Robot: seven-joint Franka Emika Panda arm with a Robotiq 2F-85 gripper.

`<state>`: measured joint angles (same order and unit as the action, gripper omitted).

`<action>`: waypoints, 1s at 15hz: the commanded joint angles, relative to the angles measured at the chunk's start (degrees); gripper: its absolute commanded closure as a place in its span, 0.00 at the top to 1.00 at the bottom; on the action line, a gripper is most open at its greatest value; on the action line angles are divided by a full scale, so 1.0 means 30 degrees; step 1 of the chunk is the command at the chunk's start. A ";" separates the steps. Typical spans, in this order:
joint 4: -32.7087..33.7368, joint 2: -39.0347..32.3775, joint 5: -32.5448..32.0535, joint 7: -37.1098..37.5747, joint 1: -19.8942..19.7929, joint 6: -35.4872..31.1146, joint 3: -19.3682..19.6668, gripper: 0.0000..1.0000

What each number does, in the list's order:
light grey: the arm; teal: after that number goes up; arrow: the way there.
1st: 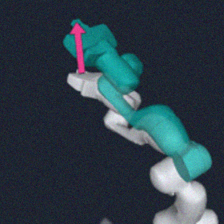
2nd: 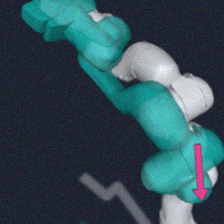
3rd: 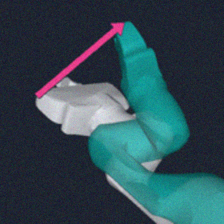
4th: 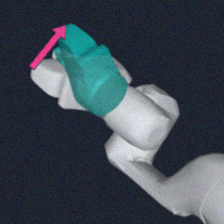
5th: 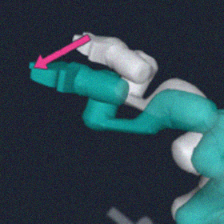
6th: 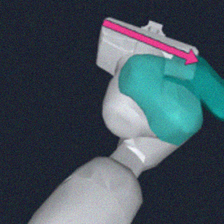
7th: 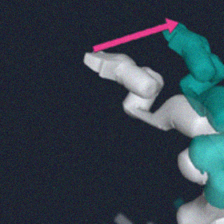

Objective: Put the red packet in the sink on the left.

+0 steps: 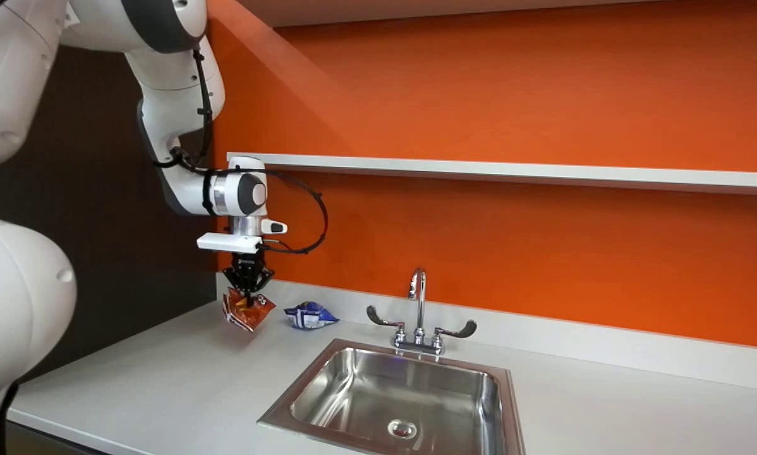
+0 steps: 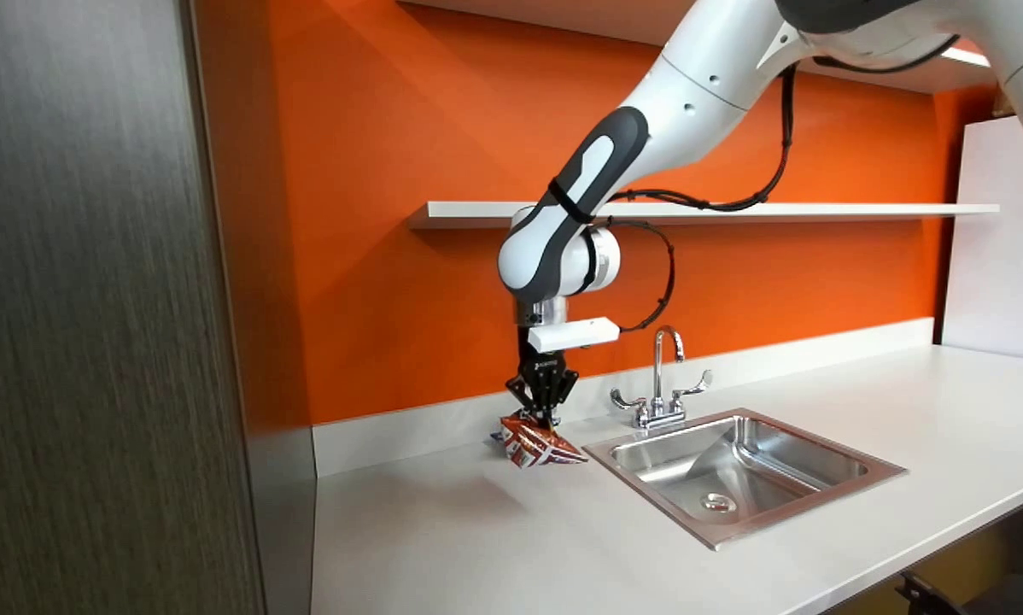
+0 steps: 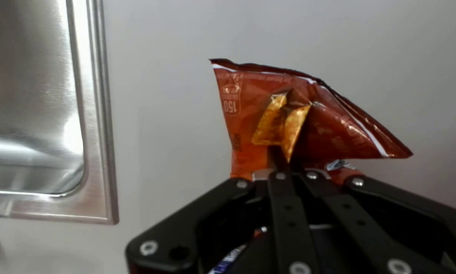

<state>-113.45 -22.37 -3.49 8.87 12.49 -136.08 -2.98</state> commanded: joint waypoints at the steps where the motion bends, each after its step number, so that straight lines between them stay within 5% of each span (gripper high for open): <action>1: -0.1722 0.1904 -0.0905 0.1289 -0.0298 0.0496 0.0622 0.00; 15: -0.4346 0.4066 -0.1996 0.1972 -0.4185 -0.0238 0.3927 0.00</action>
<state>-125.38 -11.67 -7.38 12.77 2.35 -136.04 7.88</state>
